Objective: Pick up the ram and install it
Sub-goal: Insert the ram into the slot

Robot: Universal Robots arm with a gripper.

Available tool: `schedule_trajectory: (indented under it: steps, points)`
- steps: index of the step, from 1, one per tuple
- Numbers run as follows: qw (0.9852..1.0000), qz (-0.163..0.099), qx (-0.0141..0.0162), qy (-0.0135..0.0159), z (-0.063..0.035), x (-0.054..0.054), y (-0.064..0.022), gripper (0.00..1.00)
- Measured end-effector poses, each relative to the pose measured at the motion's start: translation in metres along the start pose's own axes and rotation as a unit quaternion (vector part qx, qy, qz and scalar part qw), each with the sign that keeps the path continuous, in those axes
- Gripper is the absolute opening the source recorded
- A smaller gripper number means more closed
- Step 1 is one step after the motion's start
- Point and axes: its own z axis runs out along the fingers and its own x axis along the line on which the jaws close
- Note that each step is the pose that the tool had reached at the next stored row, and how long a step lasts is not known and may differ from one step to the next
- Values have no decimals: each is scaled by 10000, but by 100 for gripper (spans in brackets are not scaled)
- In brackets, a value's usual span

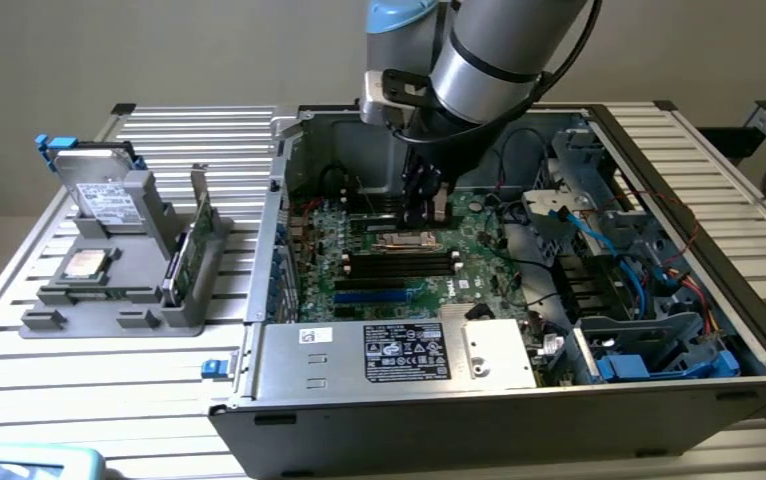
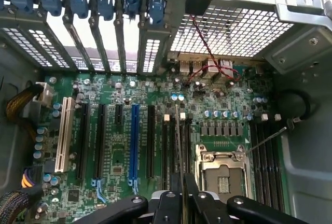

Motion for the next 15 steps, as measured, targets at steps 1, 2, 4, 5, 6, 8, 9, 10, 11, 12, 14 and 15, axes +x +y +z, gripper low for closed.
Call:
schedule_trajectory:
  steps: [1, 2, 4, 5, 6, 8, 9, 10, 11, 12, 14, 15]
  points:
    - [10000, 12, 7, 52, 4, -5, -1, 15]
    - [9999, 23, 16, 99, 7, -14, -1, 15]
    - [9998, 41, 44, 175, 14, -28, -3, 15]
    - [9998, 49, 75, 189, 17, -32, -3, 15]
    - [9997, 62, 106, 198, 21, -34, -4, 15]
    - [9996, 106, 158, 192, 30, -32, -6, 15]
    - [9996, 134, 174, 184, 40, -31, -7, 15]
    - [9995, 168, 186, 177, 50, -30, -8, 15]
    - [9994, 212, 196, 166, 63, -28, -10, 15]
    - [9993, 257, 203, 157, 79, -25, -11, 15]
    - [9991, 354, 215, 135, 116, -20, -15, 15]
    - [9989, 401, 221, 124, 133, -18, -17, 15]
